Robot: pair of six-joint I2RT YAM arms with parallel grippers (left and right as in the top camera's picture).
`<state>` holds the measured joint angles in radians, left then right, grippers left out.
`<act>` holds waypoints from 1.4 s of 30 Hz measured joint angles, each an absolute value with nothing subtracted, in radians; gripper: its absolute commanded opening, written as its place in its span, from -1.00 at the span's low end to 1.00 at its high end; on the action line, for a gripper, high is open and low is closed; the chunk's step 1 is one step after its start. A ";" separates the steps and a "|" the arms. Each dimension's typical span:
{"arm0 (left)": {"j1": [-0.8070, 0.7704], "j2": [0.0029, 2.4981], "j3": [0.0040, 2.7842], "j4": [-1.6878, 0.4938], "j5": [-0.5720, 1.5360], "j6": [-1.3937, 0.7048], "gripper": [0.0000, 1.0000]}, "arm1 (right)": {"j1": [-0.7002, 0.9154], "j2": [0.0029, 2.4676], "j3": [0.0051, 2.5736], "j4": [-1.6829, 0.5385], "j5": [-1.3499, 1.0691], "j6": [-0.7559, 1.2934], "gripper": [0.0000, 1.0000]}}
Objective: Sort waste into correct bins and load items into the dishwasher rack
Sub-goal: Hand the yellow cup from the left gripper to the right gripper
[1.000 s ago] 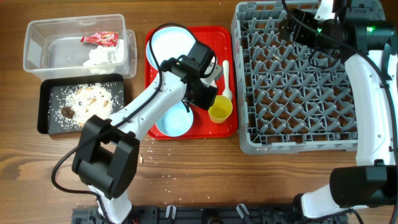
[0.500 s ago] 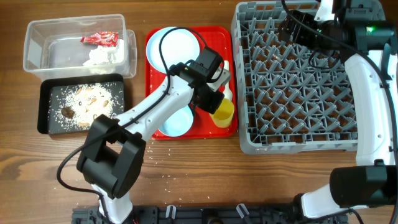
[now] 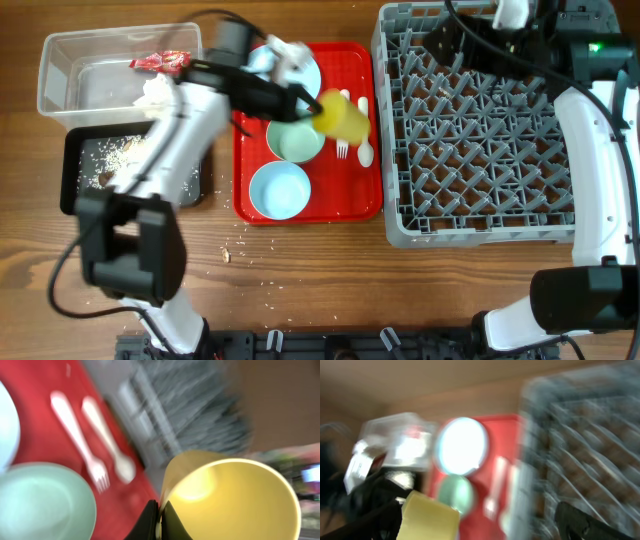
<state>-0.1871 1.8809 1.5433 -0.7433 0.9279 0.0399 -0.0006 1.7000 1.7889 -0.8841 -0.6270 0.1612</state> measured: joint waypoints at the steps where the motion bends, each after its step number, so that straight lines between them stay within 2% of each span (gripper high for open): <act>1: -0.141 1.878 1.546 -0.727 1.005 0.040 -0.92 | 0.003 1.700 1.779 -0.835 -0.681 0.152 0.99; 5: 0.019 1.877 1.547 -0.657 1.355 0.039 -0.92 | 0.057 1.700 1.707 -0.606 -0.970 0.111 0.99; 10: 0.059 1.877 1.547 -0.655 1.502 0.018 -0.92 | 0.139 1.700 1.663 -0.525 -1.086 0.087 1.00; 15: 0.050 1.877 1.547 -0.646 1.536 0.001 -0.92 | 0.237 1.717 1.651 -0.467 -1.118 0.057 0.98; 24: 0.047 1.877 1.547 -0.645 1.531 -0.006 -0.92 | 0.321 1.844 1.644 -0.387 -1.147 0.094 0.66; 28: 0.048 1.877 1.547 -0.645 1.522 -0.006 -0.92 | 0.322 1.848 1.644 -0.385 -1.167 0.121 0.42; 38: 0.047 1.877 1.547 -0.634 1.537 -0.006 -0.92 | 0.358 1.848 1.644 -0.401 -1.185 0.134 0.52; 42: 0.046 1.877 1.547 -0.634 1.543 -0.006 -0.92 | 0.361 1.848 1.644 -0.411 -1.185 0.134 0.48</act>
